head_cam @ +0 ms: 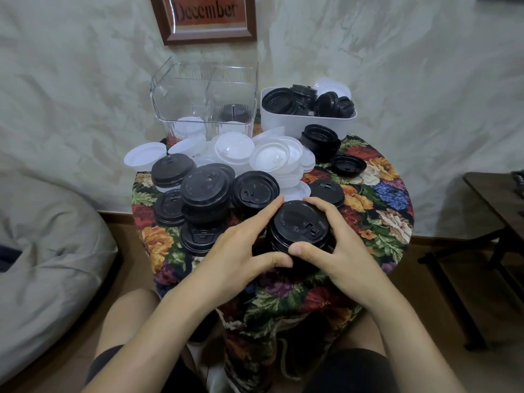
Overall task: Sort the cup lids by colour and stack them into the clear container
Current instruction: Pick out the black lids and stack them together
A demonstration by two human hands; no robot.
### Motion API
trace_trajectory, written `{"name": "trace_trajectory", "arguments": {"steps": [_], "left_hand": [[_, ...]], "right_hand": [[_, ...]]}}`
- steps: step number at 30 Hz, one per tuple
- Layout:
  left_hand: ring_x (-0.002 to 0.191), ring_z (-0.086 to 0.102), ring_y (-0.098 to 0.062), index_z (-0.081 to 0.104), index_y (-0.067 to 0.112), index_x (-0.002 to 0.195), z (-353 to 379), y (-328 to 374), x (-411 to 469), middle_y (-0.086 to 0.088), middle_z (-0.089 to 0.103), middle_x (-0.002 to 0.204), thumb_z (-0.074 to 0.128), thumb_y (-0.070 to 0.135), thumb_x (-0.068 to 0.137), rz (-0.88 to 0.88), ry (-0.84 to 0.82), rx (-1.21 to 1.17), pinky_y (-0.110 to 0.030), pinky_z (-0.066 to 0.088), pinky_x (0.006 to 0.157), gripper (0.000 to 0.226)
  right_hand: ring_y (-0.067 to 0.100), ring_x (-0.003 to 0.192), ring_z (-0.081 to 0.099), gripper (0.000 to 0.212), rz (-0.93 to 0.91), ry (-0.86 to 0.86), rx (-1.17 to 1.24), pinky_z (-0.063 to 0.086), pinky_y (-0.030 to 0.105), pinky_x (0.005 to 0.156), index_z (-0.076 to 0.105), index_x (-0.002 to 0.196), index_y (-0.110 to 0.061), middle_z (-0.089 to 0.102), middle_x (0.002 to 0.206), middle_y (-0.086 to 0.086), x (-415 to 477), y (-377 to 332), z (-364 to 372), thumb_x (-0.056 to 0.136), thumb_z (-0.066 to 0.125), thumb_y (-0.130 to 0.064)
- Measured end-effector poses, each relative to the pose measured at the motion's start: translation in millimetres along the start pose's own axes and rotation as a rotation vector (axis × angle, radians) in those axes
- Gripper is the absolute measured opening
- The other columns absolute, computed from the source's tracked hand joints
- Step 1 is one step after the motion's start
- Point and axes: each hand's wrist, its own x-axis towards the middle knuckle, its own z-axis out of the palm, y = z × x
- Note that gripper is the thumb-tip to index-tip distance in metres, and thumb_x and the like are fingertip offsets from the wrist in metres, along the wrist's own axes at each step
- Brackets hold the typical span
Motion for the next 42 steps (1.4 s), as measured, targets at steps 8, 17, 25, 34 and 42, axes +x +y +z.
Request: {"name": "trace_trajectory", "arguments": {"steps": [8,17,25,34,42], "left_hand": [[0.113,0.069,-0.006,0.061,0.036,0.139,-37,-4,5,0.016,0.067,0.131,0.068,0.011,0.098,0.174,0.363,-0.019,-0.038,0.059,0.094,0.049],[0.132,0.054,-0.023,0.066,0.015,0.135,-128,-85,37,-0.005,0.061,0.14,0.071,0.018,0.095,-0.15,0.59,0.397,-0.019,0.034,0.103,0.04],[0.126,0.057,-0.019,0.067,0.017,0.135,-144,-115,32,-0.005,0.061,0.143,0.07,0.033,0.097,-0.218,0.556,0.339,-0.03,0.039,0.105,0.041],[0.113,0.057,-0.012,0.065,0.029,0.137,-140,-116,29,0.015,0.049,0.15,0.079,0.039,0.087,-0.198,0.462,0.236,-0.031,0.043,0.101,0.053],[0.138,0.049,-0.013,0.067,0.028,0.134,-143,-124,32,0.01,0.052,0.149,0.081,0.031,0.088,-0.168,0.481,0.17,-0.049,0.042,0.114,0.048]], "right_hand": [[-0.015,0.121,0.053,0.08,0.021,0.041,0.106,0.042,0.014,0.097,0.039,0.145,-0.051,0.054,0.128,-0.042,-5,-2,10,0.075,0.079,-0.051],[-0.012,0.123,0.054,0.083,-0.001,0.081,0.141,0.043,0.021,0.097,0.04,0.14,-0.06,0.054,0.134,-0.037,-6,2,20,0.066,0.075,-0.071],[-0.012,0.124,0.053,0.086,-0.009,0.087,0.167,0.042,0.023,0.099,0.041,0.14,-0.062,0.053,0.137,-0.035,-6,1,23,0.062,0.074,-0.074],[-0.014,0.121,0.054,0.082,-0.014,0.092,0.181,0.042,0.018,0.094,0.042,0.136,-0.064,0.054,0.132,-0.039,-5,-3,24,0.061,0.074,-0.072],[-0.013,0.122,0.054,0.084,-0.021,0.094,0.17,0.042,0.017,0.094,0.042,0.139,-0.06,0.054,0.133,-0.039,-6,-3,24,0.062,0.073,-0.072]]}}
